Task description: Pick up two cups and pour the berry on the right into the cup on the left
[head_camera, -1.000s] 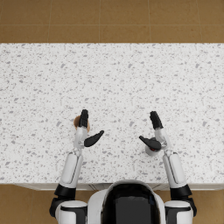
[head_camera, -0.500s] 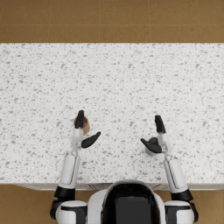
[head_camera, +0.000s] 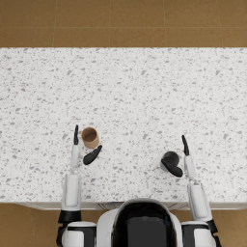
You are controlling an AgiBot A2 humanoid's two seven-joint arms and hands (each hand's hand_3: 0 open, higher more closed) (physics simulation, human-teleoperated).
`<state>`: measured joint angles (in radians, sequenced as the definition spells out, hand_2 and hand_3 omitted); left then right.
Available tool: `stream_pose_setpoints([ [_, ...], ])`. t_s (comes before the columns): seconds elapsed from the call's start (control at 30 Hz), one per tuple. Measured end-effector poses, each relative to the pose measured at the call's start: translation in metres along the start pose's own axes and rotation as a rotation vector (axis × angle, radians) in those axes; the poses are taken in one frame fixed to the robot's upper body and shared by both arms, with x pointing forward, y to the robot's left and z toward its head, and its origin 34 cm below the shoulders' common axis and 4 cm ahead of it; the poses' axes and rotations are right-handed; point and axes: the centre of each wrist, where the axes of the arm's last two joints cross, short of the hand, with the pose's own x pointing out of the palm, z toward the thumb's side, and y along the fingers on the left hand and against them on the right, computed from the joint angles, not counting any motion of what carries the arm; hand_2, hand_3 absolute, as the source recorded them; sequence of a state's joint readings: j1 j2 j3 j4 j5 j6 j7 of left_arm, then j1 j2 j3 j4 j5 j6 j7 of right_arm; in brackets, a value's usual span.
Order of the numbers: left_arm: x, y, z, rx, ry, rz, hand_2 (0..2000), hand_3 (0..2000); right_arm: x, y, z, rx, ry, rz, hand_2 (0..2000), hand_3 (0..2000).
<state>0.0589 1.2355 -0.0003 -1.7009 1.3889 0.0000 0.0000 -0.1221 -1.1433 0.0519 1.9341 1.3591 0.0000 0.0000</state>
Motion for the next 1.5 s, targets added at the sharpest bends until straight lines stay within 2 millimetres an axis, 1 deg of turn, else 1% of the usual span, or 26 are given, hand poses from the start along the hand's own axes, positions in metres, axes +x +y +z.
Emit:
stream_pose_setpoints([
  [0.23, 0.008, -0.006, -0.02, -0.079, -0.011, -0.018, 0, 0, 0.006, 0.019, -0.017, 0.094, -0.007, 0.024, 0, 0],
  [0.43, 0.008, -0.005, -0.034, -0.13, -0.024, -0.005, 0, 0, 0.013, 0.03, -0.047, 0.223, -0.025, 0.044, 0, 0],
  [0.6, 0.01, -0.001, -0.046, -0.169, -0.037, 0.004, 0, 0, 0.016, 0.032, -0.067, 0.293, -0.04, 0.037, 0, 0],
  [0.87, 0.014, 0.01, -0.065, -0.237, -0.061, 0.016, 0, 0, 0.018, 0.027, -0.081, 0.331, -0.063, 0.018, 0, 0],
  [0.93, 0.014, 0.015, -0.066, -0.235, -0.064, 0.026, 0, 0, 0.019, 0.026, -0.084, 0.34, -0.069, 0.014, 0, 0],
  [1.1, 0.017, 0.02, -0.084, -0.306, -0.077, 0.029, 0, 0, 0.02, 0.024, -0.091, 0.357, -0.082, 0.008, 0, 0],
  [1.27, 0.022, 0.023, -0.091, -0.336, -0.086, 0.023, 0, 0, 0.022, 0.019, -0.093, 0.354, -0.095, 0.002, 0, 0],
  [1.37, 0.022, 0.027, -0.092, -0.338, -0.091, 0.031, 0, 0, 0.024, 0.017, -0.094, 0.353, -0.101, -0.004, 0, 0],
  [1.4, 0.022, 0.029, -0.092, -0.339, -0.093, 0.035, 1361, 327, 0.025, 0.016, -0.093, 0.352, -0.103, -0.004, 1361, 327],
  [1.43, 0.022, 0.031, -0.092, -0.338, -0.096, 0.037, 2000, 653, 0.025, 0.016, -0.093, 0.348, -0.108, 0.021, 2000, 653],
  [1.5, 0.02, 0.033, -0.092, -0.338, -0.099, 0.036, 2000, 1280, 0.025, 0.014, -0.092, 0.342, -0.118, 0.077, 2000, 1280],
])
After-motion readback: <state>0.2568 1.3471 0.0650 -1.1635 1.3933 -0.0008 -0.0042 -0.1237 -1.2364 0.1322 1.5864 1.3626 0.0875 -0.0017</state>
